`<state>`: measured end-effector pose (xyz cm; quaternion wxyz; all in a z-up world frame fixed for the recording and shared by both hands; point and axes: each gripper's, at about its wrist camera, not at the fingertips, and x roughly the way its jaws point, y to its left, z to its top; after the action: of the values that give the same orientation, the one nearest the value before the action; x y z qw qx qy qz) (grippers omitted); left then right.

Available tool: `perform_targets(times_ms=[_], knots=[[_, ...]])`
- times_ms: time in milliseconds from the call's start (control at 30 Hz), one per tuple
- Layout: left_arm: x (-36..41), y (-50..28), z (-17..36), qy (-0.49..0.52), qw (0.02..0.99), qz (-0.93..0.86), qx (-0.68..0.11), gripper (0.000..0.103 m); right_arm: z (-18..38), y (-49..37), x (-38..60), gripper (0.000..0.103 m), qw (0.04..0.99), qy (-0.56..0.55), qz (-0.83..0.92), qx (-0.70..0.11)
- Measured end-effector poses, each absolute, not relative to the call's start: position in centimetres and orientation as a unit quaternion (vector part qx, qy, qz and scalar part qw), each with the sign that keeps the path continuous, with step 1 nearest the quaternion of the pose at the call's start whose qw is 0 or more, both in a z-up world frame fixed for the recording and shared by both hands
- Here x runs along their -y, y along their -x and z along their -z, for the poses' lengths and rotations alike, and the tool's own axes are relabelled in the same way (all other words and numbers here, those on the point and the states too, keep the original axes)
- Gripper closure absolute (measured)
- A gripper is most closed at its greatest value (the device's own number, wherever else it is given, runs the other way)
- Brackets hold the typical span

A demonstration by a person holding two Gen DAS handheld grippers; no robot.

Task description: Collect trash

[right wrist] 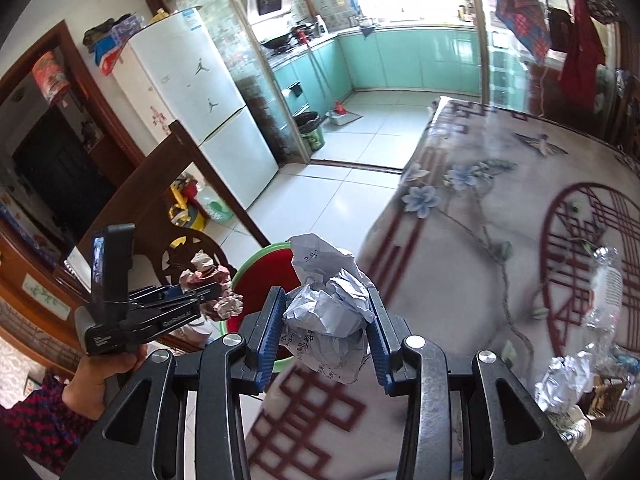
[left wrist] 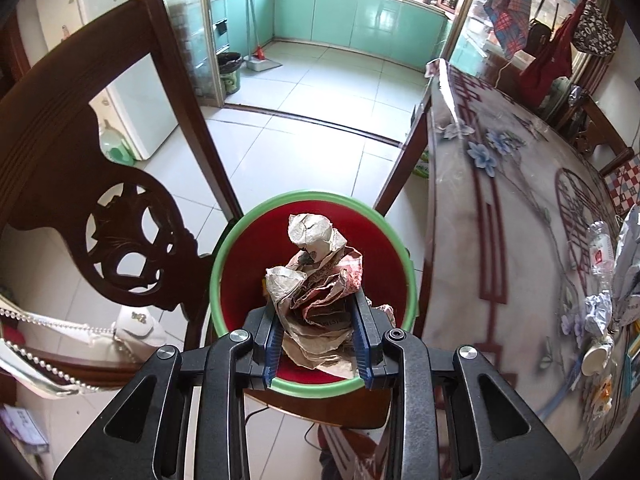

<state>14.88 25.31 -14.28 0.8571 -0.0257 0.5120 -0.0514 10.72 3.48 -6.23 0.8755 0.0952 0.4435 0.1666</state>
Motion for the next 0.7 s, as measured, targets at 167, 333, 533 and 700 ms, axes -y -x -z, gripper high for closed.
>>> perform_targets(times_ms=[167, 333, 533, 700], knots=[[-26.1, -15.9, 15.3, 0.030, 0.850, 0.048, -0.524, 0.074, 6.8, -12.2, -6.0, 0.065, 0.871, -0.078, -0.183, -0.450], [-26.0, -16.5, 15.6, 0.029, 0.848, 0.054, -0.526, 0.074, 7.2, -13.1, -7.6, 0.065, 0.866, -0.073, -0.195, -0.455], [-25.9, -17.3, 16.4, 0.024, 0.844, 0.057, -0.533, 0.074, 7.5, -13.7, -8.4, 0.065, 0.863, -0.072, -0.200, -0.459], [-25.7, -17.7, 17.3, 0.019, 0.837, 0.056, -0.544, 0.074, 7.9, -14.0, -8.5, 0.065, 0.860, -0.077, -0.201, -0.463]])
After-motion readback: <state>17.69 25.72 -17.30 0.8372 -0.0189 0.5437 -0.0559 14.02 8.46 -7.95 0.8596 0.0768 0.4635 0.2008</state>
